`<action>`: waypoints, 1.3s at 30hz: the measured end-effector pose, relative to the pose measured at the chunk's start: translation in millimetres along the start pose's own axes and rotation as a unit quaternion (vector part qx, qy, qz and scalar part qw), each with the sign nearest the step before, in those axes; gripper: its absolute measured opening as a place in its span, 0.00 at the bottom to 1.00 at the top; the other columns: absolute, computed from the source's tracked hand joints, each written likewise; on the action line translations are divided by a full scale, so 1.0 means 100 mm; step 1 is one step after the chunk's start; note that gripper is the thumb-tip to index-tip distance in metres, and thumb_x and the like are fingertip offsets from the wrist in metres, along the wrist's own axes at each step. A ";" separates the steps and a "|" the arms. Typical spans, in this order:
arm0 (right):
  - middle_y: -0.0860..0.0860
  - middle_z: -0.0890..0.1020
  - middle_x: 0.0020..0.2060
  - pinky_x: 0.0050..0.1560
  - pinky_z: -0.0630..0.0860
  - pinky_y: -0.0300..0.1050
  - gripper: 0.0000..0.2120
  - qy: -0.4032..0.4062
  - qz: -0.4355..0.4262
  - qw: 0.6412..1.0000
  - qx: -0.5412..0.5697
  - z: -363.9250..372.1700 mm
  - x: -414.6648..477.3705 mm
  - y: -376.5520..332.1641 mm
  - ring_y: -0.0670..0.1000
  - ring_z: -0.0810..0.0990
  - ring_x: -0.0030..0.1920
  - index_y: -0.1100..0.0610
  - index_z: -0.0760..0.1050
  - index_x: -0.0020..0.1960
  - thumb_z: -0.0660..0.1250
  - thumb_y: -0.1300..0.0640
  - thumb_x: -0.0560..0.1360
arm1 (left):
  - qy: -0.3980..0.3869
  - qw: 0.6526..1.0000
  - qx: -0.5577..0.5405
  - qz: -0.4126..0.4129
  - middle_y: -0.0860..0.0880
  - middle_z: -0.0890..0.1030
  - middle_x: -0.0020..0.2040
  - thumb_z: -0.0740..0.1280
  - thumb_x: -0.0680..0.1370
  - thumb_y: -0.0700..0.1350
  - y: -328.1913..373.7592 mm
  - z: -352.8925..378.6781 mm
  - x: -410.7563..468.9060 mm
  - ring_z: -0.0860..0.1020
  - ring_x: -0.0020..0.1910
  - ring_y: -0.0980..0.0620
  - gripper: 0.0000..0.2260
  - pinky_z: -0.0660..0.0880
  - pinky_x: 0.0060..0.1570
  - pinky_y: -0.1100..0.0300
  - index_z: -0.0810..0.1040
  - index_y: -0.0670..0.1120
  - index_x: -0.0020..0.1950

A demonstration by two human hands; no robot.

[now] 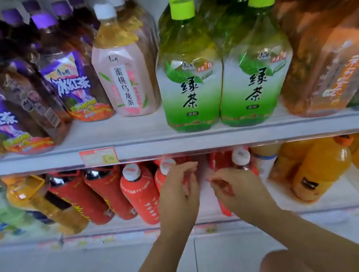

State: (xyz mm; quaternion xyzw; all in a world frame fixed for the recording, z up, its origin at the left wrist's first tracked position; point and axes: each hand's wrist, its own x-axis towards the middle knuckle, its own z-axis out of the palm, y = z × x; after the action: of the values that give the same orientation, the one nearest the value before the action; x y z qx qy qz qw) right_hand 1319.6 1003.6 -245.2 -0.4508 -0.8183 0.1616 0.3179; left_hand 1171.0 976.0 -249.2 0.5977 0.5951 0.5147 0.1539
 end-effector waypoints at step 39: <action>0.51 0.81 0.40 0.34 0.67 0.39 0.09 -0.390 0.123 0.901 0.143 -1.71 1.26 -5.39 0.46 0.74 0.35 0.58 0.78 0.54 0.64 0.58 0.75 | -0.065 0.939 0.095 -0.323 0.51 0.78 0.54 0.65 0.78 0.45 2.95 -5.51 0.49 0.78 0.48 0.50 0.15 0.73 0.42 0.63 0.73 0.47 0.65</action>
State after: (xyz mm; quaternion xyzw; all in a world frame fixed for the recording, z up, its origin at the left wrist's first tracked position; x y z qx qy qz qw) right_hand 1042.0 813.6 226.7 -0.3985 -0.7830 0.4774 0.0120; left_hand 882.3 710.6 240.0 0.4176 0.7910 0.3383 0.2924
